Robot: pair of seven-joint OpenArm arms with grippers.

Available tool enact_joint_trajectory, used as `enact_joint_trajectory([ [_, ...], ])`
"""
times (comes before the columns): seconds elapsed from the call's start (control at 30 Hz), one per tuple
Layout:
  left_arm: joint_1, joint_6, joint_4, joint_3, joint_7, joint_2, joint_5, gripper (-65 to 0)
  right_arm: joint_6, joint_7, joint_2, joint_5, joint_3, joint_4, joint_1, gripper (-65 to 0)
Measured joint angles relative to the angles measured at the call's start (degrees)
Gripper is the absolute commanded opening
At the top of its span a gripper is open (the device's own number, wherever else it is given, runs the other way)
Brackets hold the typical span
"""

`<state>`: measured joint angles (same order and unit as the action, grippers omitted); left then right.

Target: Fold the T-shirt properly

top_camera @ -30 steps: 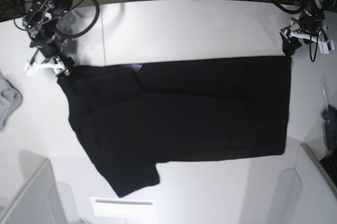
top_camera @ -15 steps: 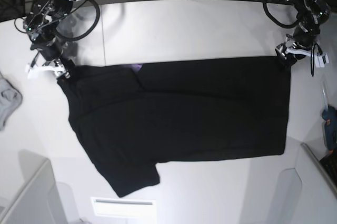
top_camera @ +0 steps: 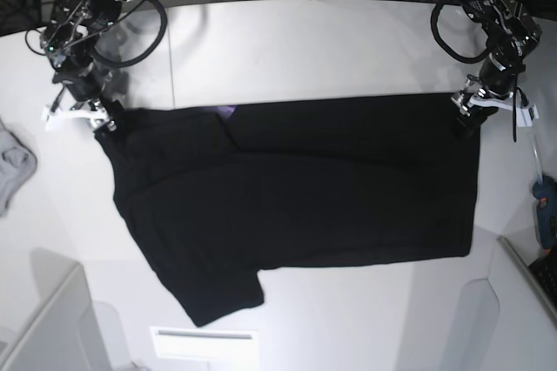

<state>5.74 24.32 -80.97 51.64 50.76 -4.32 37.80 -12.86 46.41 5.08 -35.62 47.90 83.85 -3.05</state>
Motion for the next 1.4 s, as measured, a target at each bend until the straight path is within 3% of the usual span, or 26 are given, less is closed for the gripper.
enact_joint_trajectory([
  [0.17,0.3,0.1,0.0,-3.2,-0.6,-0.7,-0.1,-10.0,0.0,-0.4,0.0,0.0,0.0,0.0,0.0,-28.8],
  [0.43,0.3,-0.3,0.6,-4.2,0.9,0.2,-0.2,-52.8,0.0,-0.7,0.0,0.0,0.1,-0.3,0.3,-29.4],
  [0.5,0.3,-0.4,0.7,-4.2,1.2,0.2,-0.5,-59.7,0.0,-0.8,0.1,0.2,0.2,-0.3,0.3,-34.2],
  [0.57,0.3,-0.5,0.9,-4.2,1.3,0.2,-0.5,-65.0,0.3,-1.7,0.1,1.2,0.2,-0.4,0.3,-45.0],
  [0.67,0.3,-0.5,0.9,-4.2,1.4,0.2,-0.5,-65.0,0.5,-2.9,0.3,1.8,0.1,-0.8,-0.2,-64.5],
  [1.4,5.0,0.0,0.1,-4.8,1.5,-3.7,0.9,-65.0,-0.6,-4.4,-0.2,-1.4,0.1,-3.0,-1.9,-65.0],
])
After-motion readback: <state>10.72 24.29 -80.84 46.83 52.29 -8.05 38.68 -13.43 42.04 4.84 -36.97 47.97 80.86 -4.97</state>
